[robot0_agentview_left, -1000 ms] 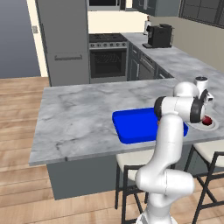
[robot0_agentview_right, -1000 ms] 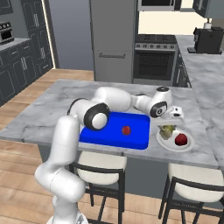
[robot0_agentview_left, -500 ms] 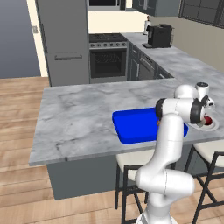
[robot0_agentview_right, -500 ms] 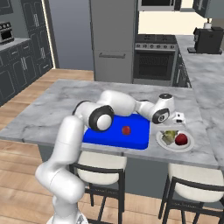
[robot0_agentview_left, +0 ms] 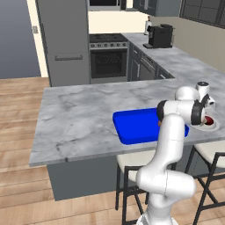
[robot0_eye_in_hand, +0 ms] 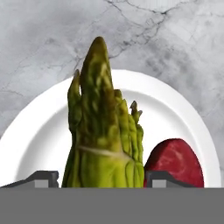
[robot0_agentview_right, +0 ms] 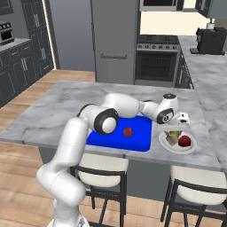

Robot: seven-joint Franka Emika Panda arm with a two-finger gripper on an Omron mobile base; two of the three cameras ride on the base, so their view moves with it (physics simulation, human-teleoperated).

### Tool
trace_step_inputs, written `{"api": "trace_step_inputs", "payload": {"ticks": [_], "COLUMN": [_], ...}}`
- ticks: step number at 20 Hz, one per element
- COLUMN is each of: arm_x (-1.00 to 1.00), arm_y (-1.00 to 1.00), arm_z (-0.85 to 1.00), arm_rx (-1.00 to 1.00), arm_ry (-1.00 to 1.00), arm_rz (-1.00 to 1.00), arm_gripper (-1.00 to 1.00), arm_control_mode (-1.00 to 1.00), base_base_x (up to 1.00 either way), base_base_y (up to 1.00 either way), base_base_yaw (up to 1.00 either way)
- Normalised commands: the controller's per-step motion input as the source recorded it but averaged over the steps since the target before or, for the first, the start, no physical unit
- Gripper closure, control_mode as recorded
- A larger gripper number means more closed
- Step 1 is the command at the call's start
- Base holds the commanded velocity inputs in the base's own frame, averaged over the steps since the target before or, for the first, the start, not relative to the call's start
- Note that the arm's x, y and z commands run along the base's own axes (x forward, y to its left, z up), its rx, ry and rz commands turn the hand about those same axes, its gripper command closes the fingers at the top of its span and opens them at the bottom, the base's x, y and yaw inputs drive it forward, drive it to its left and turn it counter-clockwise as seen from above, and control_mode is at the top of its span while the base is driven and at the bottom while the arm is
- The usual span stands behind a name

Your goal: Create a steak meal by picking up the steak and asparagus from the tray and placing them on the plate. Leave the apple on the tray.

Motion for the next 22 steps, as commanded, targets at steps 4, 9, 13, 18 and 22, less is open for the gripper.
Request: {"api": "trace_step_inputs", "payload": {"ticks": [4, 9, 13, 18, 22], "arm_x": [0.02, -0.03, -0.10, -0.49, -0.82], "arm_y": [0.00, 0.00, 0.05, 0.20, 0.55], "arm_z": [-0.03, 0.04, 0.15, 0.38, 0.35], "arm_rx": [0.00, 0.00, 0.00, -0.01, -0.07], "arm_ry": [-0.01, -0.08, -0.18, -0.21, -0.27], "arm_rz": [0.00, 0.00, 0.00, 0.02, 0.02], "arm_gripper": [-1.00, -1.00, -1.00, -1.00, -1.00], "arm_control_mode": [-1.00, -1.00, -1.00, -1.00, -1.00], "base_base_x": [0.00, 0.00, 0.00, 0.00, 0.00], "base_base_y": [0.00, 0.00, 0.00, 0.00, 0.00], "base_base_yaw": [0.00, 0.00, 0.00, 0.00, 0.00]}}
